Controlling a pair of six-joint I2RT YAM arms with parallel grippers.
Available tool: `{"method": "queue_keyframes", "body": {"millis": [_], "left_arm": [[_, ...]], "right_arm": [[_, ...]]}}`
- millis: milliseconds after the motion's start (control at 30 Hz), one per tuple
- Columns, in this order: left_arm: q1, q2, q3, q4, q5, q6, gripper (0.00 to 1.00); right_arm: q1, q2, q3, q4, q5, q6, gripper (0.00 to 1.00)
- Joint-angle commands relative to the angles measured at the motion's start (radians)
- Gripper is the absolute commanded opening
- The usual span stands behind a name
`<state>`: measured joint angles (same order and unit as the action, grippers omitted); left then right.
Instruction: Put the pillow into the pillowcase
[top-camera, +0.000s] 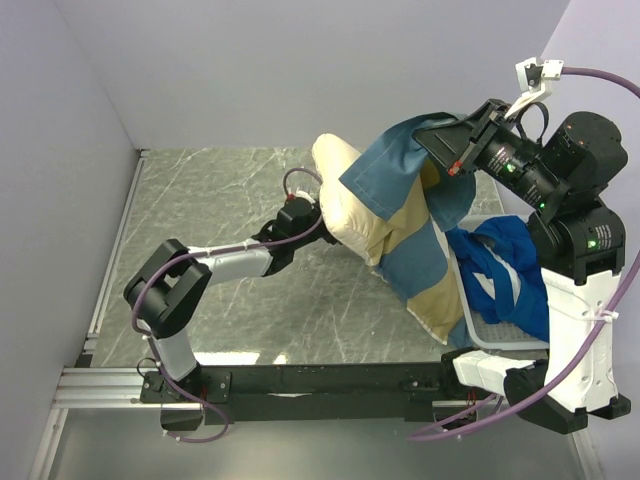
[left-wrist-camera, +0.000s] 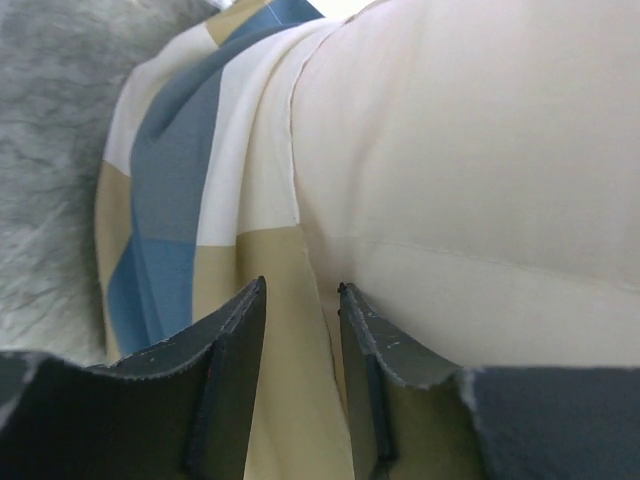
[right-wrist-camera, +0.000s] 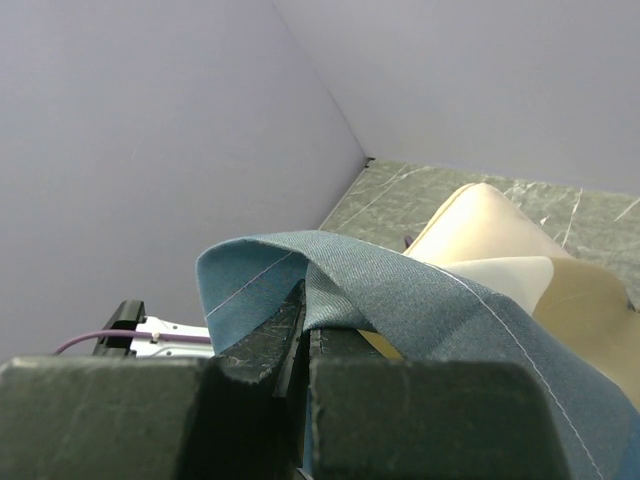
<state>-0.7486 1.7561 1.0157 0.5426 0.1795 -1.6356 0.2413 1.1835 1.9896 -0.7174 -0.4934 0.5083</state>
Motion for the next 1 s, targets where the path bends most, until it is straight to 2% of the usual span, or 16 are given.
{"method": "queue_keyframes", "body": {"millis": [0, 33, 200, 300, 333, 367, 433, 533, 600, 633, 700, 967], "left_arm": [[-0.043, 0.032, 0.083, 0.059, 0.038, 0.020, 0.39], [-0.047, 0.039, 0.084, 0.063, 0.037, 0.019, 0.34], [-0.055, 0.049, 0.093, 0.056, 0.034, 0.023, 0.25], [-0.055, 0.028, 0.092, 0.020, 0.022, 0.058, 0.15], [-0.052, 0.020, 0.092, -0.013, 0.012, 0.071, 0.03], [-0.044, -0.003, 0.087, -0.036, 0.006, 0.082, 0.01], [-0.006, -0.041, 0.067, -0.079, -0.036, 0.123, 0.01], [0.078, -0.202, 0.044, -0.248, -0.134, 0.224, 0.01], [0.147, -0.265, 0.067, -0.389, -0.176, 0.311, 0.01], [0.164, -0.318, 0.081, -0.417, -0.228, 0.336, 0.01], [0.212, -0.357, 0.104, -0.464, -0.244, 0.402, 0.01], [0.232, -0.409, 0.477, -0.699, -0.375, 0.693, 0.01]], "right_arm": [[-0.013, -0.019, 0.038, 0.090, -0.005, 0.001, 0.00], [-0.013, -0.018, 0.040, 0.087, -0.005, -0.001, 0.00], [-0.014, -0.016, 0.046, 0.076, -0.001, -0.013, 0.00], [-0.016, -0.018, 0.049, 0.069, 0.010, -0.020, 0.00], [-0.016, -0.019, 0.049, 0.067, 0.015, -0.022, 0.00], [-0.017, -0.016, 0.051, 0.064, 0.018, -0.024, 0.00], [-0.017, -0.013, 0.060, 0.055, 0.030, -0.030, 0.00], [-0.019, -0.015, 0.064, 0.044, 0.064, -0.045, 0.00], [-0.022, -0.022, 0.046, 0.052, 0.079, -0.050, 0.00], [-0.020, -0.028, 0.037, 0.071, 0.075, -0.044, 0.00], [-0.020, -0.033, 0.005, 0.104, 0.046, -0.018, 0.00], [-0.020, -0.016, -0.063, 0.324, -0.051, 0.131, 0.00]]}}
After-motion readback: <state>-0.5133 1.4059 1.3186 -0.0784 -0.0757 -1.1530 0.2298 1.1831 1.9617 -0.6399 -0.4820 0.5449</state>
